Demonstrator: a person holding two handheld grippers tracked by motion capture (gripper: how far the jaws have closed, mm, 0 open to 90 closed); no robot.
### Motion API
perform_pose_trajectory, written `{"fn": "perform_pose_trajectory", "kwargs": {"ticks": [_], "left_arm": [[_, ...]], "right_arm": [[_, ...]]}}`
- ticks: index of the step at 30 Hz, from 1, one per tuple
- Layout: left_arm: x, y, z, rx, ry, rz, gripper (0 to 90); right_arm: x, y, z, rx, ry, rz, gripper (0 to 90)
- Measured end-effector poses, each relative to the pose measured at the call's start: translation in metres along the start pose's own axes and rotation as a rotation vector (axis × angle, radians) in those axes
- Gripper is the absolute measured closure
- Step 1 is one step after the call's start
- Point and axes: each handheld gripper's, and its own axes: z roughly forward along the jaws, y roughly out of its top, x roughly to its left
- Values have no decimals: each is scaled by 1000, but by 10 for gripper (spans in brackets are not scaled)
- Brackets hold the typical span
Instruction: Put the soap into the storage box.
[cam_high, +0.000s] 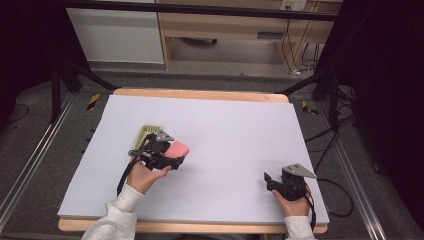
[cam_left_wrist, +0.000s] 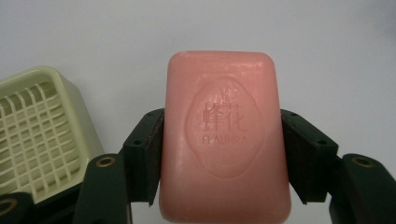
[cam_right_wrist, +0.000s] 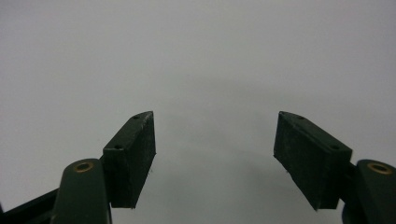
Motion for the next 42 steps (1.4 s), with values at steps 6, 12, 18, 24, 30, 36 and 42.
{"fn": "perform_pose_trajectory", "kwargs": {"ticks": [6, 12, 18, 24, 30, 36, 42], "left_arm": [[8, 3, -4, -13, 13, -14, 372], [18, 4, -6, -23, 26, -37, 372], [27, 5, -7, -32, 41, -57, 372], [38, 5, -6, -32, 58, -80, 372], [50, 5, -8, -31, 82, -101, 373], [59, 6, -9, -42, 101, -122, 373], [69, 5, -8, -51, 111, -151, 373]], "right_arm": [[0, 0, 0, -1, 0, 1, 296], [-1, 0, 0, 0, -1, 0, 297], [-1, 0, 1, 2, 0, 3, 297], [-1, 0, 1, 1, -2, -1, 297], [-1, 0, 1, 0, 1, 0, 297], [-1, 0, 1, 1, 1, 2, 297], [-1, 0, 1, 1, 1, 2, 297]]}}
